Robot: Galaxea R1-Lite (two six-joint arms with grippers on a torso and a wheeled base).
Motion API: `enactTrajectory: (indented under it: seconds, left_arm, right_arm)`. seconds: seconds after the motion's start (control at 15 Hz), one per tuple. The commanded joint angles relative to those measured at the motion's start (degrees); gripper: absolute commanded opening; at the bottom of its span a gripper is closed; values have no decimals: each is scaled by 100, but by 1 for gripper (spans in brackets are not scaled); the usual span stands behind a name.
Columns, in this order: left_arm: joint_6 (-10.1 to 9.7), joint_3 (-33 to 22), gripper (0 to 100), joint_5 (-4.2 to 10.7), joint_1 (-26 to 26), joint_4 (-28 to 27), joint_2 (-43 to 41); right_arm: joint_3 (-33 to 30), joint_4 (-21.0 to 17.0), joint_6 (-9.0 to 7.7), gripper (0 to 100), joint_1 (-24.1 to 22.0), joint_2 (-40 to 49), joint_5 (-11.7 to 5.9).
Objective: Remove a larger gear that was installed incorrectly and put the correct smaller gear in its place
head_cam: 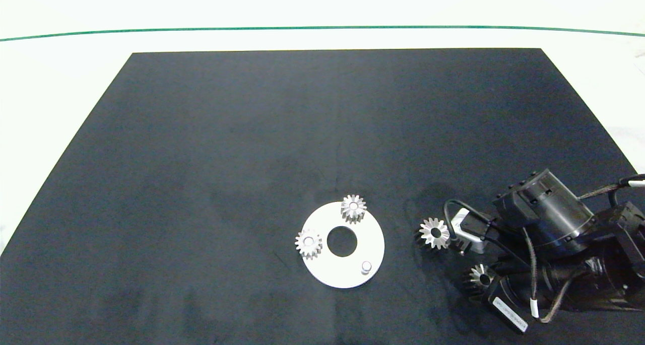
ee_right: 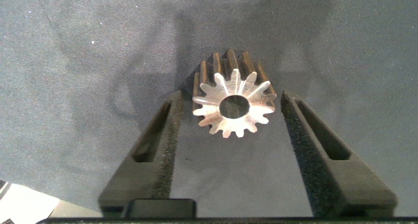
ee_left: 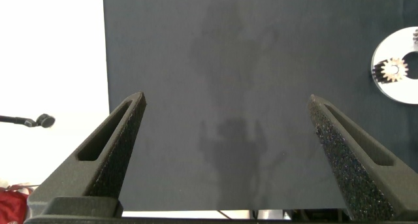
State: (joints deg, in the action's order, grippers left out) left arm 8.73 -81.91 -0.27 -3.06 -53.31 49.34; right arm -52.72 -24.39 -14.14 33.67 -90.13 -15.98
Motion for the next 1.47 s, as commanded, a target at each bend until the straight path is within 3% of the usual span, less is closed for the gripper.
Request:
enactTrajectory:
  seconds: [0.07, 0.8, 1.13, 1.27, 1.4, 1.47]
  left_arm:
    - [6, -1, 100, 0, -2, -30, -3]
    - [-3, -1, 100, 0, -2, -22, -3]
    - [-3, -1, 100, 0, -2, -30, -3]
    - [6, 8, 100, 0, -2, -30, -3]
    - [6, 8, 100, 0, -2, -30, -3]
    - [6, 8, 100, 0, -2, -30, 6]
  right_arm:
    - [8, -13, -10, 53, -10, -14, -10]
    - [219, 427, -36, 32, -106, -49, -1]
    - [-221, 374, -36, 28, 817, 461, -10]
    - [-783, 75, -27, 28, 1089, 399, -19]
    - [-1636, -813, -19, 28, 1335, 223, -10]
    - [-2005, -1076, -10, 28, 1441, 100, -10]
